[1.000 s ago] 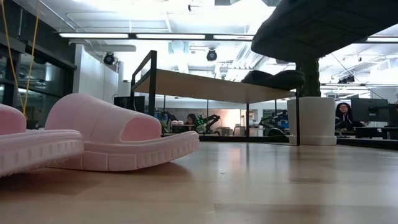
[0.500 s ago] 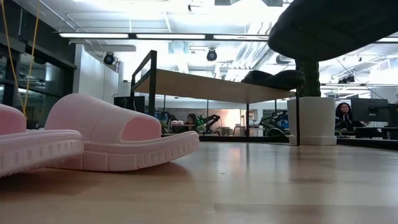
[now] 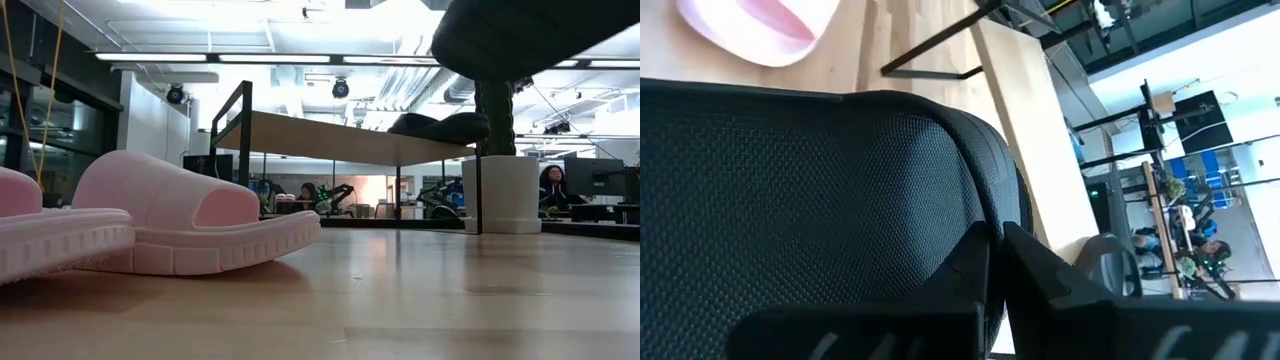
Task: Pick and place slides into the shelf
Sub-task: Put the black slide on the shelf
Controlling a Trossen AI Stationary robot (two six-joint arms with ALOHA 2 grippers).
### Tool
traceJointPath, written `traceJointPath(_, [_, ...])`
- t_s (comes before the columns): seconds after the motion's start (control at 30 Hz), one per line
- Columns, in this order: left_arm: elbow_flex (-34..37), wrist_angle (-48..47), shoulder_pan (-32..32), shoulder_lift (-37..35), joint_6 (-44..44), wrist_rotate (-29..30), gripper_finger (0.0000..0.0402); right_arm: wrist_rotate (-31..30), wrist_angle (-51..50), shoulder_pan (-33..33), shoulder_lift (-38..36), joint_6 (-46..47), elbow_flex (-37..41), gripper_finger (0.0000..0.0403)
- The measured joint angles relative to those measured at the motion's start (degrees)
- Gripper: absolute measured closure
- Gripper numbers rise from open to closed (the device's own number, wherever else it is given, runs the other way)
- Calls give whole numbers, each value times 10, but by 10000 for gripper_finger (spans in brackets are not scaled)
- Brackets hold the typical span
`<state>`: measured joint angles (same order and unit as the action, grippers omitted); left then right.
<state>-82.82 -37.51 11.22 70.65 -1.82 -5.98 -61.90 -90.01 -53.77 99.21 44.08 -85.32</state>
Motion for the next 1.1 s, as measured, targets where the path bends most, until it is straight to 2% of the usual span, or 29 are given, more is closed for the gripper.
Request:
traceJointPath(0.53, [0, 1, 0, 3, 0, 0, 401, -17, 0, 83, -103, -126, 0, 402])
traceJointPath(0.83, [0, 1, 0, 3, 0, 0, 401, -23, 54, 173, -137, -254, 0, 403])
traceJointPath(1.1, [0, -1, 0, 3, 0, 0, 401, 43, 169, 260, -170, -413, 0, 403])
